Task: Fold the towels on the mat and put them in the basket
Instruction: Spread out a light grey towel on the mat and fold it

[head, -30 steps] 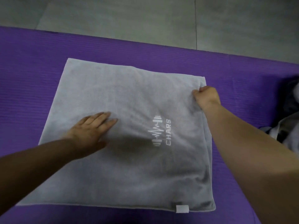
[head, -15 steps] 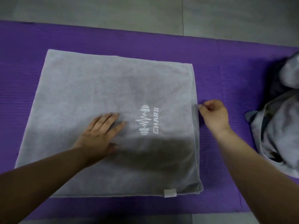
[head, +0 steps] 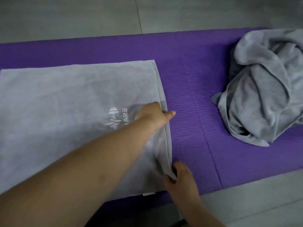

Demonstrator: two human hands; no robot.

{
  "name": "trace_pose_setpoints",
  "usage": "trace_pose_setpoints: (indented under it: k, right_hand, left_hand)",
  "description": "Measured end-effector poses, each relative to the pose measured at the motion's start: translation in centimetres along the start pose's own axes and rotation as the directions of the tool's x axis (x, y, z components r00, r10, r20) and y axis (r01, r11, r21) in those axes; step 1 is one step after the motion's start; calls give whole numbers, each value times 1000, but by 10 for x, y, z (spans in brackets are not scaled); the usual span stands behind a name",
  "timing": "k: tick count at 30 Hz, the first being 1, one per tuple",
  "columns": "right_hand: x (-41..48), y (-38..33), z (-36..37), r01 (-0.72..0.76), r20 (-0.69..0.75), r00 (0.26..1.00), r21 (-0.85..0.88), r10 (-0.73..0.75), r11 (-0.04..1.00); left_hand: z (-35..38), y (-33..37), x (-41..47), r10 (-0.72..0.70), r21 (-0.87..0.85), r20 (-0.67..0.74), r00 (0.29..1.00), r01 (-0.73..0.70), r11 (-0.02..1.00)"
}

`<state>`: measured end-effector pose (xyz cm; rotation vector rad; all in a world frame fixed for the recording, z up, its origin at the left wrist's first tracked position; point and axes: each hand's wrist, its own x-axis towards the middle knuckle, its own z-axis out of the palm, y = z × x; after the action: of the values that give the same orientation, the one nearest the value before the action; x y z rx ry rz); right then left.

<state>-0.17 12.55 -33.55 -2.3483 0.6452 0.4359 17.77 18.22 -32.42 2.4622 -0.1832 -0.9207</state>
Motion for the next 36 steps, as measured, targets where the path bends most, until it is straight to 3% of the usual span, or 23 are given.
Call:
trace_pose_setpoints:
  k: [3, 8, 12, 15, 18, 22, 25, 27, 30, 33, 36]
  right_hand:
    - [-8, -3, -5, 46, 134, 989, 92, -58, 995]
    - [-13, -25, -3, 325, 117, 937, 64, -330, 944]
    - [-4, -72, 6, 600, 27, 800, -10, -599, 800]
    - [1, -128, 14, 695, 227, 696, 25, -681, 719]
    - [0, -185, 39, 802, 432, 523, 43, -735, 596]
    - [-15, -250, 100, 805, 562, 467, 49, -682, 592]
    - [-30, -265, 156, 807, 667, 471, -61, -577, 588]
    - [-37, -262, 185, 842, 600, 501, -171, -624, 511]
    - [-47, -257, 202, 739, 524, 621, -143, -583, 659]
    - [-54, -247, 194, 706, 450, 685, -217, -573, 674]
    - [-58, -235, 192, 696, 408, 704, -233, -582, 679]
  left_hand:
    - [15, 0, -3, -22, -21, -33, 999, 22, 1000]
    - [-10, -29, -9, -21, -168, -103, 995, 3, 986]
    - [-70, -75, -27, -17, -230, -158, 987, -21, 973]
    - [-116, -135, -47, -53, -264, -198, 979, -2, 965]
    - [-148, -211, -69, -136, -319, -236, 962, 55, 946]
    - [-158, -306, -98, -300, -432, -258, 918, 169, 886]
    - [-147, -345, -104, -402, -597, -220, 889, 203, 776]
    - [-145, -349, -98, -404, -654, -245, 881, 158, 740]
    - [-156, -342, -82, -361, -649, -294, 885, 93, 755]
    - [-171, -327, -56, -310, -616, -328, 892, 47, 786]
    - [-181, -306, -27, -295, -720, -302, 907, -14, 694]
